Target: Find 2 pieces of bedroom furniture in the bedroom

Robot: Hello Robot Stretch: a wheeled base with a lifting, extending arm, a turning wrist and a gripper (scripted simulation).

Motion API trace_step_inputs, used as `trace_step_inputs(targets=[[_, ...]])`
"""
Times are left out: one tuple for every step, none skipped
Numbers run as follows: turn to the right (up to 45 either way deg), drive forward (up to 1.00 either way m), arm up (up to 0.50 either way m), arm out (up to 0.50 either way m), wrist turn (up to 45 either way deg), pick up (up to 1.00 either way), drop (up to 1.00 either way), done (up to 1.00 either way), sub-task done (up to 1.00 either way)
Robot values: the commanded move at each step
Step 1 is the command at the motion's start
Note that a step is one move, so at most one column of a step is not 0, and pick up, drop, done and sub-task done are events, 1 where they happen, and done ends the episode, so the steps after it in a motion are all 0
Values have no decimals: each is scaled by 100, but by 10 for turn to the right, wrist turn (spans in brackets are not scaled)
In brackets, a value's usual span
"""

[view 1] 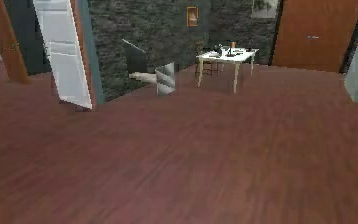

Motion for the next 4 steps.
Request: trace_step_inputs(targets=[[-450,0,0,0,0,0,0,0,0],[0,100,0,0,0,0,0,0,0],[0,100,0,0,0,0,0,0,0],[0,100,0,0,0,0,0,0,0]])
